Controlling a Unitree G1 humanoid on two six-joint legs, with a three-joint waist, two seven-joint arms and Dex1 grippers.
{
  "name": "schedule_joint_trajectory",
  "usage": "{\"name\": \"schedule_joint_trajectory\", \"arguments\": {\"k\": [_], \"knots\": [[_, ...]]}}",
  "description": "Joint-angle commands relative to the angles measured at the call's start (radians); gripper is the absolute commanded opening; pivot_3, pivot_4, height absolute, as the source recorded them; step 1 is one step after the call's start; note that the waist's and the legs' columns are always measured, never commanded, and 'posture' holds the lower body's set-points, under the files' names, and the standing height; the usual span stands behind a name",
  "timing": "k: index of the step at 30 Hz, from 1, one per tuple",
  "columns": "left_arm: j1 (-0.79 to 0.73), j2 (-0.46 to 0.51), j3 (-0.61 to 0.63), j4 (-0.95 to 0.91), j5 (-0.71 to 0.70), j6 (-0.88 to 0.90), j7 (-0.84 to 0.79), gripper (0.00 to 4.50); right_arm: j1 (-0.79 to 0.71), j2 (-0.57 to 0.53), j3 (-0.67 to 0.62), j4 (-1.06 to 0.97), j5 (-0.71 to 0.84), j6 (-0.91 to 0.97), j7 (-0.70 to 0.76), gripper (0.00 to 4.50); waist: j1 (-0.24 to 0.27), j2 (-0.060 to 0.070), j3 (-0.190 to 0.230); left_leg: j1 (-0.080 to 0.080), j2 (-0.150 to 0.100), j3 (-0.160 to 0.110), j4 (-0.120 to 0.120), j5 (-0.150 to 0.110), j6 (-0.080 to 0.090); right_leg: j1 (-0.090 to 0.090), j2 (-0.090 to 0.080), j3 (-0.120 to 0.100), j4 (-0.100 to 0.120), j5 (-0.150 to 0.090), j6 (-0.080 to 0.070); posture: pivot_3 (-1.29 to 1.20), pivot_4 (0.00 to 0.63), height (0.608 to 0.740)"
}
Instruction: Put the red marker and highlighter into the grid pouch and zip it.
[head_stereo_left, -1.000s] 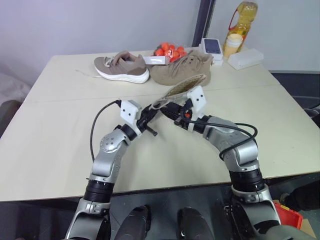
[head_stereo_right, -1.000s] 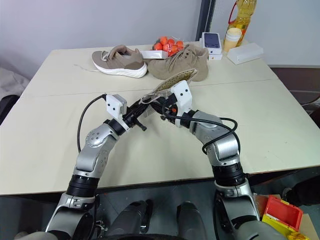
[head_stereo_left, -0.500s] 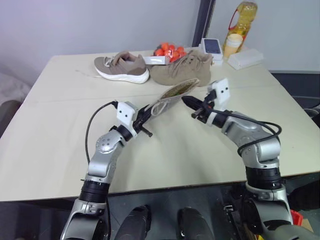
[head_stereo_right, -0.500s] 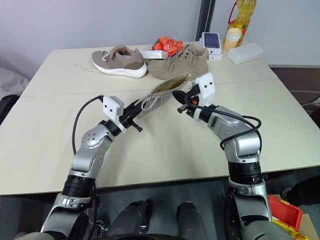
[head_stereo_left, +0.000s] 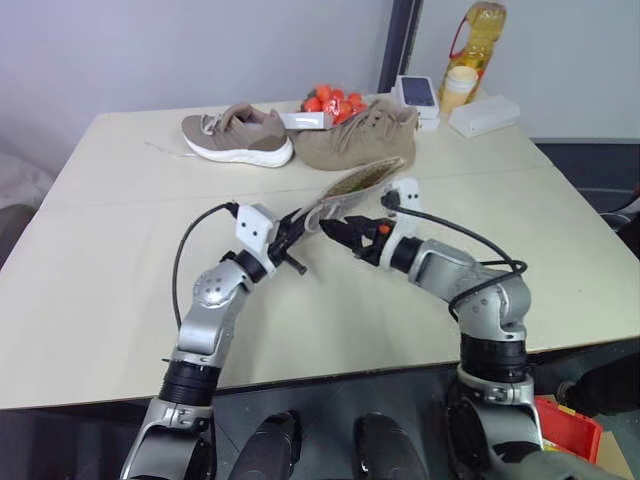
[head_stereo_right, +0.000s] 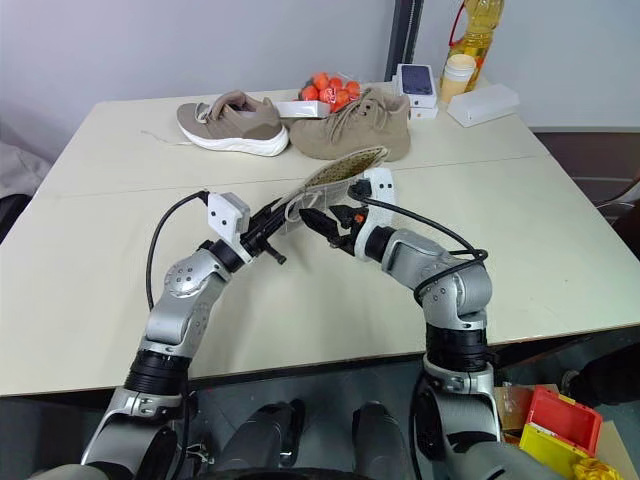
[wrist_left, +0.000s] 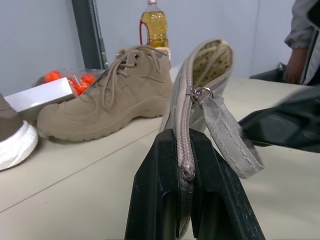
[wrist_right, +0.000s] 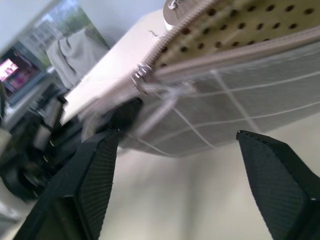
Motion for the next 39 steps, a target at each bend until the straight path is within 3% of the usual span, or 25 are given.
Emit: {"name": "schedule_joint_trajectory", "arguments": {"k": [1,5,7,9,14,21,30,35,39], "knots": [[-0.005,0.000,0.005,-0.024,0.001,-0.029,0.000,0.00,-0.046,0.045,-0.064,-0.003,0.075,0.032,-0.057,3.98,-0.001,0.000,0.000,0.000,0.000,0.000,0.000,0.000,0.000,0.000,0.000,0.000,0.000,0.000,0.000,0.00,0.150,0.740],[0.000,0.000,0.002,-0.029,0.002,-0.030,-0.002,0.00,-0.061,0.071,-0.077,0.007,0.104,0.055,-0.093,3.98,-0.001,0.000,0.000,0.000,0.000,0.000,0.000,0.000,0.000,0.000,0.000,0.000,0.000,0.000,0.000,0.00,0.150,0.740],[0.001,0.000,0.001,-0.030,0.003,-0.031,-0.003,0.00,-0.062,0.075,-0.068,0.013,0.106,0.057,-0.103,3.46,-0.002,0.000,0.000,0.000,0.000,0.000,0.000,0.000,0.000,0.000,0.000,0.000,0.000,0.000,0.000,0.00,0.150,0.740],[0.000,0.001,0.001,-0.029,0.004,-0.032,-0.005,0.00,-0.059,0.075,-0.051,0.014,0.103,0.054,-0.105,2.67,-0.002,0.000,0.000,0.000,0.000,0.000,0.000,0.000,0.000,0.000,0.000,0.000,0.000,0.000,0.000,0.00,0.150,0.740],[-0.002,0.001,0.003,-0.027,0.007,-0.034,-0.006,0.00,-0.046,0.063,-0.021,0.006,0.096,0.041,-0.098,0.05,-0.003,0.000,0.000,0.000,0.000,0.000,0.000,0.000,0.000,0.000,0.000,0.000,0.001,0.000,0.000,0.00,0.150,0.740],[0.000,0.021,0.011,-0.019,0.017,-0.043,-0.013,0.00,-0.035,-0.020,-0.027,0.004,0.061,-0.008,-0.083,0.01,-0.001,0.000,0.000,0.000,0.000,0.000,0.000,0.000,0.000,0.000,0.000,0.000,0.000,0.000,0.000,0.00,0.150,0.740],[0.029,0.112,0.060,0.015,0.019,-0.074,-0.021,0.00,-0.054,-0.304,-0.052,0.105,-0.117,-0.203,-0.057,0.01,-0.004,0.000,0.000,0.000,0.000,0.001,-0.001,0.000,0.000,0.000,0.000,0.000,0.000,0.000,0.000,0.00,0.150,0.740],[0.053,0.143,0.076,0.013,0.011,-0.083,-0.024,0.00,-0.067,-0.384,-0.020,0.191,-0.248,-0.319,-0.080,0.01,-0.005,0.000,0.000,0.000,0.000,0.001,-0.001,0.000,0.000,0.000,0.000,0.000,0.000,0.000,0.000,0.00,0.150,0.740],[0.083,0.166,0.087,0.006,0.014,-0.089,-0.029,0.00,-0.050,-0.414,0.017,0.197,-0.265,-0.345,-0.020,0.01,-0.006,0.000,0.000,0.000,0.000,0.001,-0.001,0.000,0.000,0.000,0.000,0.000,0.000,0.000,0.000,0.00,0.150,0.740]]}}
